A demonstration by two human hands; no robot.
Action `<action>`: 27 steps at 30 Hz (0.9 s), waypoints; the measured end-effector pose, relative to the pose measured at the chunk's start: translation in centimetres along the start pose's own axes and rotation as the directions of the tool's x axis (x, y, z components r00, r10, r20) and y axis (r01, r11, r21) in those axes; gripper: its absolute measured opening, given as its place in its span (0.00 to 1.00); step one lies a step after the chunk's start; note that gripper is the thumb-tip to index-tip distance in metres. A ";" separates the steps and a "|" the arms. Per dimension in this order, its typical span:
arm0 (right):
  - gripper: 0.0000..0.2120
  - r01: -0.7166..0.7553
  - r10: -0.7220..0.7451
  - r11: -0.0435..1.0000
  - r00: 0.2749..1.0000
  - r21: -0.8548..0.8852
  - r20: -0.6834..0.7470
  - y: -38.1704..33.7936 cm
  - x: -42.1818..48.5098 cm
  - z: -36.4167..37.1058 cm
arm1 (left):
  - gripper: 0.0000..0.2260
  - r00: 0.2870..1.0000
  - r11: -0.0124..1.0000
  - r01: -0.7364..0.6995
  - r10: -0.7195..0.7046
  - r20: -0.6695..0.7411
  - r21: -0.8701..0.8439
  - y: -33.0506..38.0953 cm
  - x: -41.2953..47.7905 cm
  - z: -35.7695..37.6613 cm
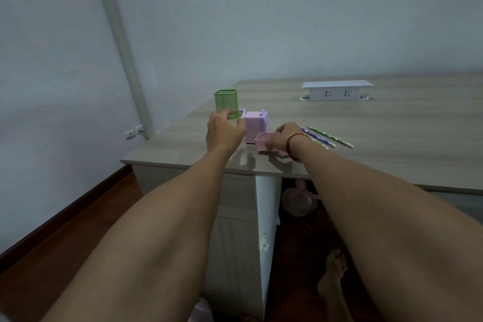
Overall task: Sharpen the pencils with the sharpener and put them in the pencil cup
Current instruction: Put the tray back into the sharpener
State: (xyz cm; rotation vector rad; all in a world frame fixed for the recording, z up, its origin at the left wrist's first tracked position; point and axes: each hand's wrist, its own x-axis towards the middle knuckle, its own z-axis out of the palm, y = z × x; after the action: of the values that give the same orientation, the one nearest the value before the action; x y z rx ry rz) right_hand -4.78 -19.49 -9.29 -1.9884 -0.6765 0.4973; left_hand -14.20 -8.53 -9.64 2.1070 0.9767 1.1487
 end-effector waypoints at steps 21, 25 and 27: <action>0.30 0.069 -0.068 0.998 0.997 0.013 -0.018 1.8 2.5 -0.1 | 0.21 0.986 0.988 -0.154 0.153 0.067 0.015 -0.9 1.8 3.7; 0.31 0.096 -0.096 0.995 0.995 -0.012 -0.018 2.1 2.5 0.5 | 0.22 0.977 0.981 -0.194 0.191 0.095 0.026 -1.3 1.3 3.1; 0.33 0.089 -0.089 0.996 0.996 0.003 0.006 1.9 2.5 0.7 | 0.23 0.981 0.986 -0.168 0.169 0.091 -0.011 -1.5 1.3 2.9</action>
State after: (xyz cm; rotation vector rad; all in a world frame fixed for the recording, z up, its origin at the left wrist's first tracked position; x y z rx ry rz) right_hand -2.80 -18.21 -11.45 -1.9450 -0.7644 0.4503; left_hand -11.66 -6.95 -11.53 2.2536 0.7661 1.1216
